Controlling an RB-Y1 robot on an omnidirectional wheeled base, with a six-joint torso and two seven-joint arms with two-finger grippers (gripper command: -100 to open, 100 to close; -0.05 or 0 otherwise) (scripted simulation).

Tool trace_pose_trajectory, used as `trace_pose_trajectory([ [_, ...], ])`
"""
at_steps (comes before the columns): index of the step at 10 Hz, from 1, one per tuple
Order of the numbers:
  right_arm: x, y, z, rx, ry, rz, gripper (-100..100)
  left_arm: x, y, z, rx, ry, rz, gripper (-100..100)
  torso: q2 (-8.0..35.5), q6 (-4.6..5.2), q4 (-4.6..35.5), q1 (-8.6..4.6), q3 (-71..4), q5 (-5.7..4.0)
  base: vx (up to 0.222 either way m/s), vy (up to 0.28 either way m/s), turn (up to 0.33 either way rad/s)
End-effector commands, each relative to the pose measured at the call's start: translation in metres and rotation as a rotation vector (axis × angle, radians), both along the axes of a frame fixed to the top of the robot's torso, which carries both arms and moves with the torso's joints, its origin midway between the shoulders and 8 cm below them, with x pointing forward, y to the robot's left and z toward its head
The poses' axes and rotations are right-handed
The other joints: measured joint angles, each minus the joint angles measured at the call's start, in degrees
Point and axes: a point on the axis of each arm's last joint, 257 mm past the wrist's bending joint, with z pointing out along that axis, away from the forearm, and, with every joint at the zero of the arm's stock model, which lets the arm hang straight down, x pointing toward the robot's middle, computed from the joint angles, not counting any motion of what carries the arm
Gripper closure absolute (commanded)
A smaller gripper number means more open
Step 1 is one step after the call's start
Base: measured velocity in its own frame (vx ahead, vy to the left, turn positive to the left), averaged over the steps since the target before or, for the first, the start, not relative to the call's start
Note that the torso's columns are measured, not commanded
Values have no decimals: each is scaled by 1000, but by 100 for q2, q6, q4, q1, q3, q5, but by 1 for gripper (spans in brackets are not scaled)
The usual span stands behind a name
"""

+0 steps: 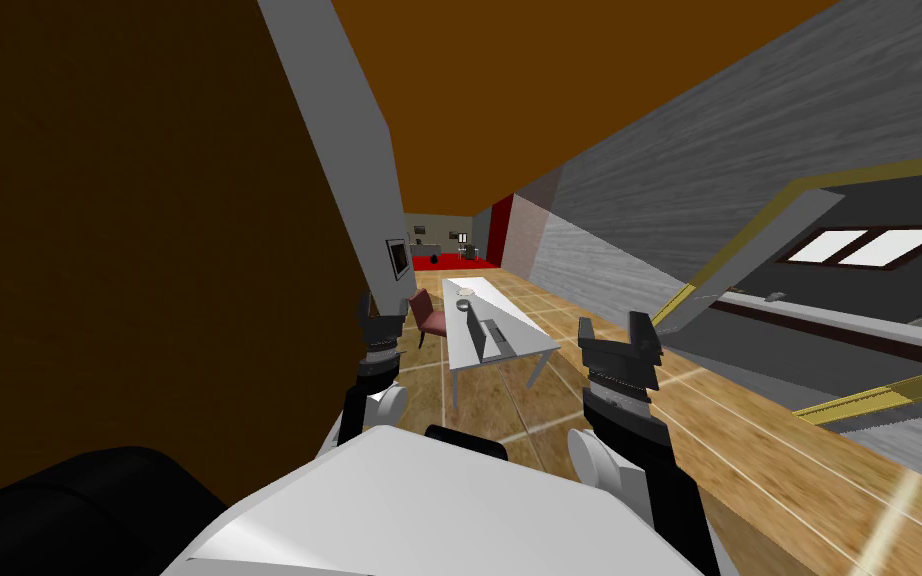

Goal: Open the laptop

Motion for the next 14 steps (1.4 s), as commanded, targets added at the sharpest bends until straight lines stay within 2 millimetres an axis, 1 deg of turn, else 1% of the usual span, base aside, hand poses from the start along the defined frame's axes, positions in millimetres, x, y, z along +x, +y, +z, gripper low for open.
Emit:
trace_pose_trajectory([
  [1,0,0,0,0,0,0,0,0,0,0,0,0,0,0,232,0,235,0,-467,0,0,0,0],
  [3,0,0,0,0,0,0,0,0,0,0,0,0,0,0,1003,0,1006,0,-2014,0,0,0,0],
  [9,0,0,0,0,0,0,0,0,0,0,0,0,0,0,3539,0,3537,0,-7073,0,0,0,0],
  [10,3,5,-2,-13,7,33,-100,0,0,0,0,0,0,0,3962,0,3960,0,-7919,0,7,-1,17],
  [11,5,8,-4,-14,12,60,-100,0,0,0,0,0,0,0,4154,0,4149,-1,-8314,0,5,-6,32],
  [14,14,16,-13,25,32,160,-100,0,0,0,0,0,0,0,4225,0,4226,-1,-8457,0,7,-12,37],
])
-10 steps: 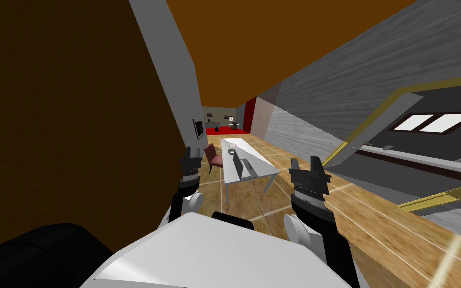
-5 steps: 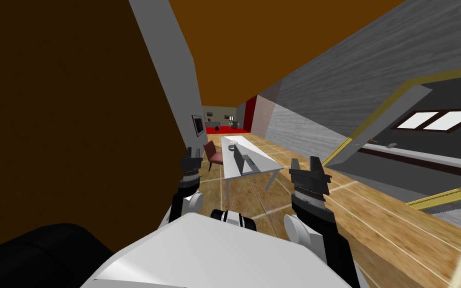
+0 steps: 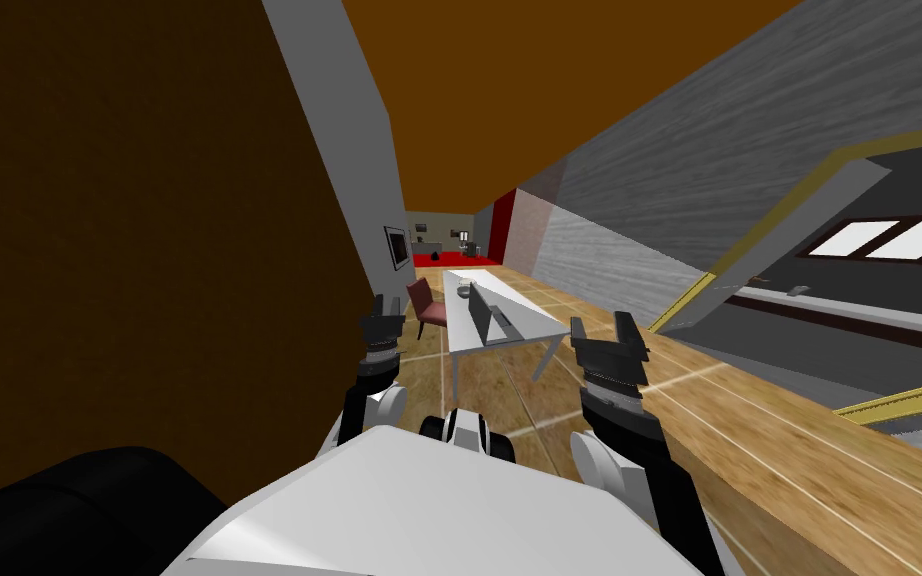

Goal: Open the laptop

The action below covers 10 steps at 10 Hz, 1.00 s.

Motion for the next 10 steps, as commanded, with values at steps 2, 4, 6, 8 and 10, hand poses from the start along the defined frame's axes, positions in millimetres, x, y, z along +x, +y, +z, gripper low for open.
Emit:
trace_pose_trajectory([
  [2,13,9,-14,90,30,132,-100,0,0,0,0,0,0,0,2,0,2,1,0,0,13,-16,54],
  [4,21,13,-24,174,47,212,-100,0,0,0,0,0,0,0,2,0,2,1,0,0,15,-19,66],
  [6,29,16,-34,271,65,291,-100,0,0,0,0,0,0,0,3,1,2,2,0,1,16,-21,59],
  [8,37,20,-46,378,83,370,-100,0,0,0,0,0,0,0,4,0,3,0,0,0,14,-24,76],
  [10,41,22,-52,447,91,419,-100,0,0,0,0,0,0,0,4,1,3,4,1,1,11,-14,31],
])
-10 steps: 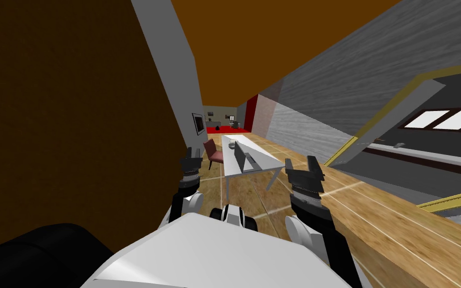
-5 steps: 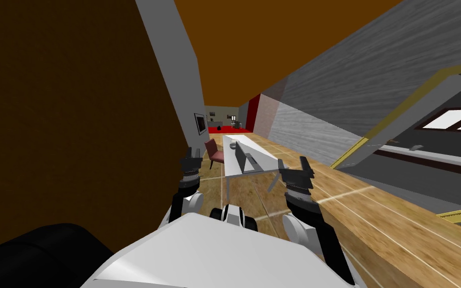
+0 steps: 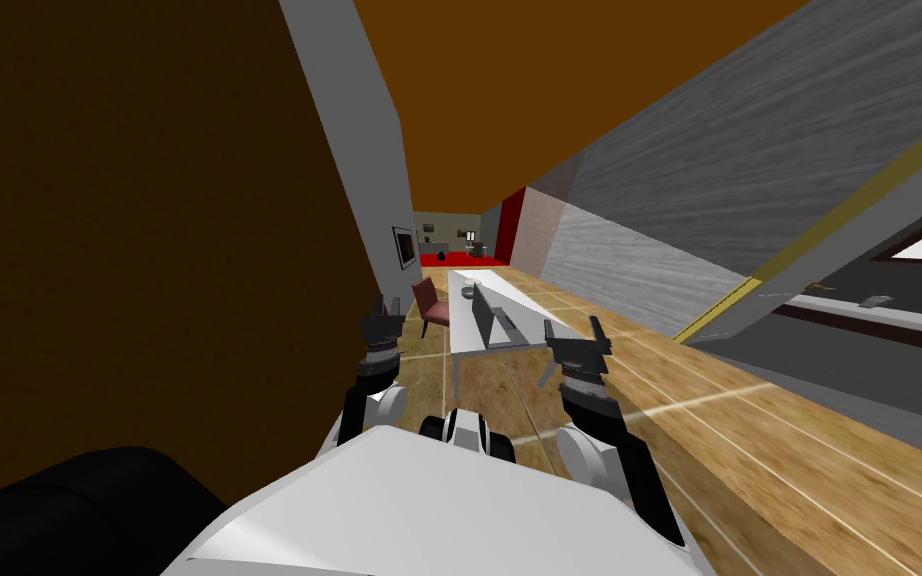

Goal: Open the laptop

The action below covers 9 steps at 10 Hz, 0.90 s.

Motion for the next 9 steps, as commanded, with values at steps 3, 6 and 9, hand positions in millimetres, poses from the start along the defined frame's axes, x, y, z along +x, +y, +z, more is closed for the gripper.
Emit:
trace_pose_trajectory([
  [3,15,8,-22,203,41,135,-100,0,0,0,0,0,0,0,-3,-1,-1,-5,-2,-1,15,-20,66],
  [6,24,14,-38,339,70,216,-100,0,0,0,0,0,0,0,-1,-2,0,-3,0,-1,11,-19,59],
  [9,34,22,-56,480,103,295,-100,0,0,0,0,0,0,0,-3,-2,-1,-3,-2,-1,13,-17,52],
])
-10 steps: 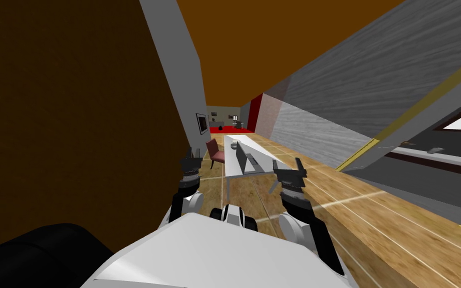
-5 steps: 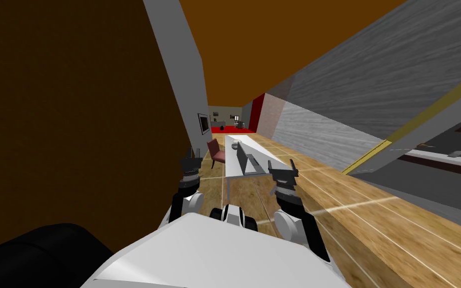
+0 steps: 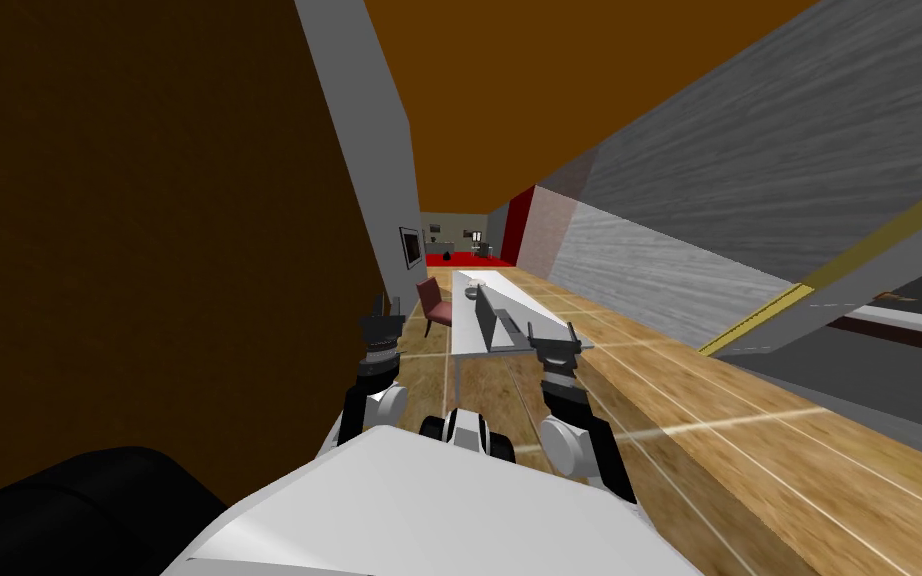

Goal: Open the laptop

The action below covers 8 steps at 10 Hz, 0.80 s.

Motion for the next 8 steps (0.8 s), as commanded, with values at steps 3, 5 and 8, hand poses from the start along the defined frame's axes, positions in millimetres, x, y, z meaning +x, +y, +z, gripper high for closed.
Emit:
trace_pose_trajectory([
  [3,11,13,-24,195,48,106,-100,0,0,0,0,0,0,0,1,1,0,-2,1,0,12,-21,56],
  [5,21,24,-45,326,91,172,-100,0,0,0,0,0,0,0,3,0,1,3,2,1,11,-20,73],
  [8,29,37,-67,474,136,239,-100,0,0,0,0,0,0,0,3,0,1,2,2,1,9,-19,61],
])
